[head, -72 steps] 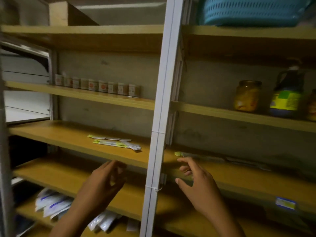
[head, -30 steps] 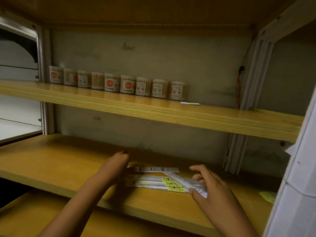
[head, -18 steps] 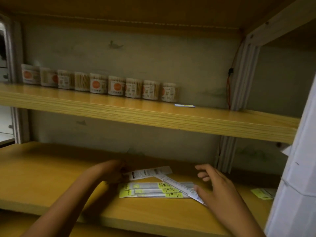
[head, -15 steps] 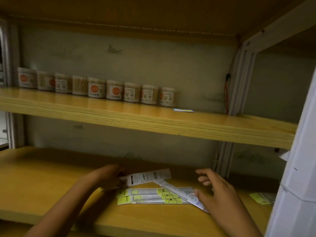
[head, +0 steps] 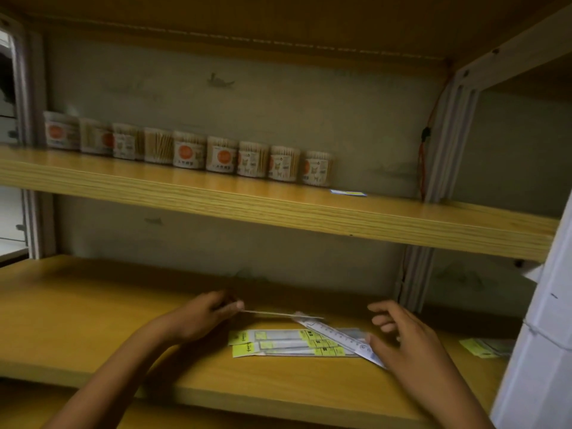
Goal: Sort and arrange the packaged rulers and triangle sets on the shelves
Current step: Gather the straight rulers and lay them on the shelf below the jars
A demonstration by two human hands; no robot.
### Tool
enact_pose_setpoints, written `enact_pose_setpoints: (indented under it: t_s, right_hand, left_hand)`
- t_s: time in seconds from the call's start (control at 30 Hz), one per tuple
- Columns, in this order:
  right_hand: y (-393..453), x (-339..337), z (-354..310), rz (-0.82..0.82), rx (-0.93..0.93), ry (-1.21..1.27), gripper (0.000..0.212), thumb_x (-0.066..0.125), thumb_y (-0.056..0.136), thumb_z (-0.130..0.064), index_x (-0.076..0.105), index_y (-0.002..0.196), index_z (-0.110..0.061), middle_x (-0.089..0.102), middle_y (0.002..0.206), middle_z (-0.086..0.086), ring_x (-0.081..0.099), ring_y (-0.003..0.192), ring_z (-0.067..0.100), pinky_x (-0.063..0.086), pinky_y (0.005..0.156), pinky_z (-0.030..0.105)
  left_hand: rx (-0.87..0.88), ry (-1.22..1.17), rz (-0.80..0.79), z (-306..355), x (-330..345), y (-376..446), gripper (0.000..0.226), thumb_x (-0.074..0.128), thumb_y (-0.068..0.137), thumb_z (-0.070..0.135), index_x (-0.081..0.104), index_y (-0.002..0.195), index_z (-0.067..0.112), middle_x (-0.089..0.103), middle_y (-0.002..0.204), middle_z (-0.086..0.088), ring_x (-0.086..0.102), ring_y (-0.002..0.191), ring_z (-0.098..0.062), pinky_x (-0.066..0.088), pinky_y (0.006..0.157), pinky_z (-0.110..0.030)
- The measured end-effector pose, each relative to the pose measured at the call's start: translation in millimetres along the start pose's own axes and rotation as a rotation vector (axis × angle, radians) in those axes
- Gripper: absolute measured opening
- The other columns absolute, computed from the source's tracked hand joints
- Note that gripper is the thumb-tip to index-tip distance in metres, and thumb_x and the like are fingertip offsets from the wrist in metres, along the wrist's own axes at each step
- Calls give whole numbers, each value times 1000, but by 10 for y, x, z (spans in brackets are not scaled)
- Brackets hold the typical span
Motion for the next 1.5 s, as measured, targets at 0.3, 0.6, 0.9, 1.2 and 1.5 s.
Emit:
enact_pose_setpoints:
  t_s: [0.3, 0.6, 0.9, 1.2, 1.5]
  right_hand:
    - [-90, 223, 323, -160, 162, -186, 23, 70, 84, -42, 51, 98, -42, 52, 103, -18, 51, 104, 5, 45, 90, 26]
    - [-83, 237, 323, -87, 258, -150, 27, 82, 74, -27, 58, 85, -34, 55, 93, -12, 53, 89, 8, 48, 75, 27]
    - [-257, 106, 131, 92, 179, 105, 21, 73, 84, -12, 63, 85, -30, 65, 89, -14, 60, 82, 2, 42, 58, 15]
    - [-919, -631, 127, 265, 127, 448, 19, 73, 84, -16, 67, 93, -32, 65, 97, -23, 59, 90, -2, 49, 56, 5]
    - [-1851, -1878, 944, 292, 58, 648, 24, 71, 81, 5, 67, 95, -15, 75, 93, -3, 71, 89, 9, 56, 69, 16]
  left_hand:
    - [41, -145, 269, -9, -375, -202, 28, 70, 85, 15, 60, 107, 30, 62, 107, 12, 60, 96, -5, 50, 73, -16]
    - [-2, -749, 446, -123, -527, -517, 13, 66, 85, 7, 67, 97, 4, 73, 79, -16, 68, 63, -14, 53, 54, -17]
    - [-40, -889, 472, -39, -397, -821, 20, 53, 92, 2, 70, 98, 10, 75, 93, -9, 72, 79, -24, 56, 61, -22]
    - [145, -819, 486, 890, -336, -1270, 21, 65, 87, 18, 72, 106, 15, 68, 87, -11, 51, 73, -22, 46, 74, -32]
    - [201, -812, 481, 2354, 689, -1722, 19, 67, 84, 14, 74, 101, 19, 73, 94, -8, 65, 80, -17, 52, 74, -33]
Point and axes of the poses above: each hand's wrist, its own y-axis towards the middle knuckle, its own x-axis out of the palm, z = x × y, the point moved 9 cm from there along y, towards the middle knuckle
